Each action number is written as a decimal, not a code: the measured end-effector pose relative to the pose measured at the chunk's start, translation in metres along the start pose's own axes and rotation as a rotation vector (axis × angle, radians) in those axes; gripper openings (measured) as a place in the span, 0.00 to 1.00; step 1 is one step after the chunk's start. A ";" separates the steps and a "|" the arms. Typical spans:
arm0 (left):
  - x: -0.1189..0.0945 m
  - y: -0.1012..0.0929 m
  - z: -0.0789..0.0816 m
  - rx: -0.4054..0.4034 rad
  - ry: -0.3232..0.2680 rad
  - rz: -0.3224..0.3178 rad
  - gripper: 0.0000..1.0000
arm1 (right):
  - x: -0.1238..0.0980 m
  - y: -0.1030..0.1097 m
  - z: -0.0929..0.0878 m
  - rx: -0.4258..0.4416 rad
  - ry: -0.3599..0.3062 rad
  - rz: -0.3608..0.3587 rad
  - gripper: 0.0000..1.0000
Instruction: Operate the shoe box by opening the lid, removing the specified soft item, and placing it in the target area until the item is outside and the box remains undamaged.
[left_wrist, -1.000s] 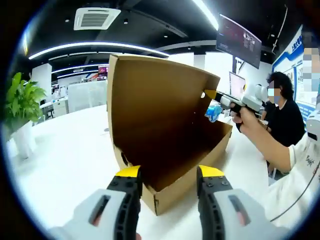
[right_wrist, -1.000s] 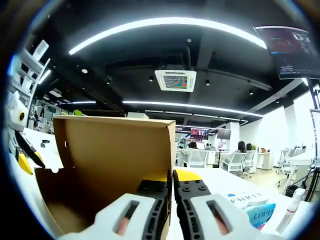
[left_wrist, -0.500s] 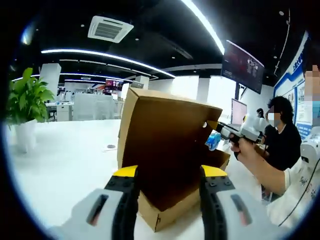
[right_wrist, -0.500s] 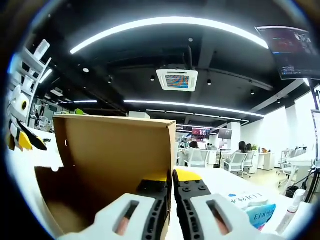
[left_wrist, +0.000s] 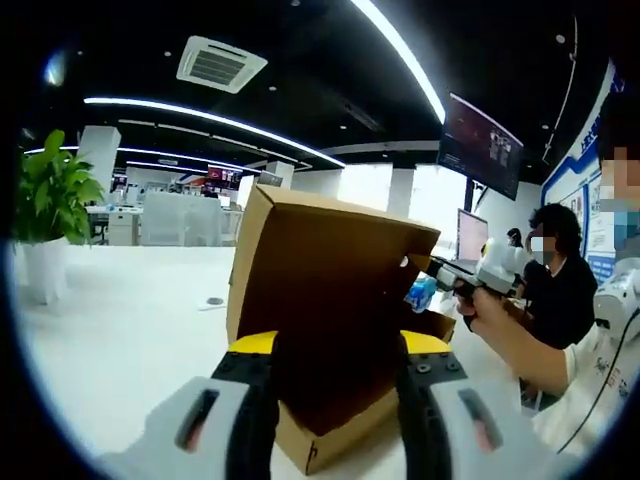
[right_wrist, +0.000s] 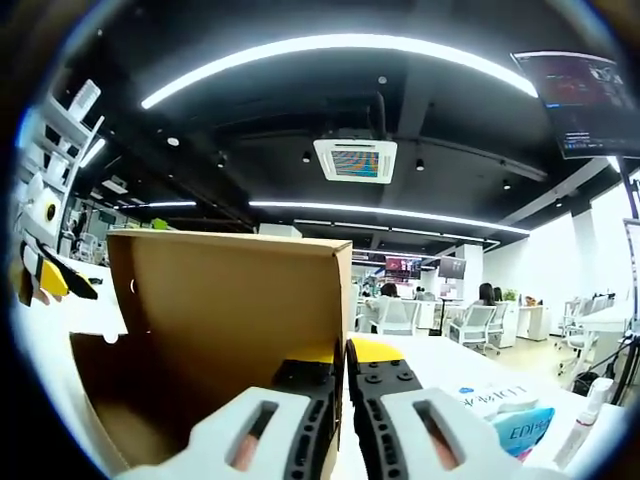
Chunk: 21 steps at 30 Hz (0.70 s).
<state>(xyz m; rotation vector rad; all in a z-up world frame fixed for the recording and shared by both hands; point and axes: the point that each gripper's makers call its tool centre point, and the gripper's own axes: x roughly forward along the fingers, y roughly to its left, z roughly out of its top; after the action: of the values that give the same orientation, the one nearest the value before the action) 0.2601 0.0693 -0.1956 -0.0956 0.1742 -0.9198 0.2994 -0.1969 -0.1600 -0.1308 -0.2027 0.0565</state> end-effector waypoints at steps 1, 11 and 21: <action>0.000 0.000 -0.001 0.000 0.002 0.004 0.46 | 0.000 0.000 0.000 -0.001 0.001 0.002 0.01; 0.003 -0.007 0.005 0.051 -0.002 0.016 0.48 | -0.009 0.002 0.000 -0.017 -0.002 0.011 0.01; -0.001 -0.008 0.012 0.055 -0.026 0.013 0.52 | -0.009 0.003 -0.001 -0.029 0.009 0.014 0.02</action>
<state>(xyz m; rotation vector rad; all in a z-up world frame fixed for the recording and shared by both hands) 0.2555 0.0654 -0.1826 -0.0557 0.1256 -0.9092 0.2908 -0.1942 -0.1628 -0.1610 -0.1936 0.0668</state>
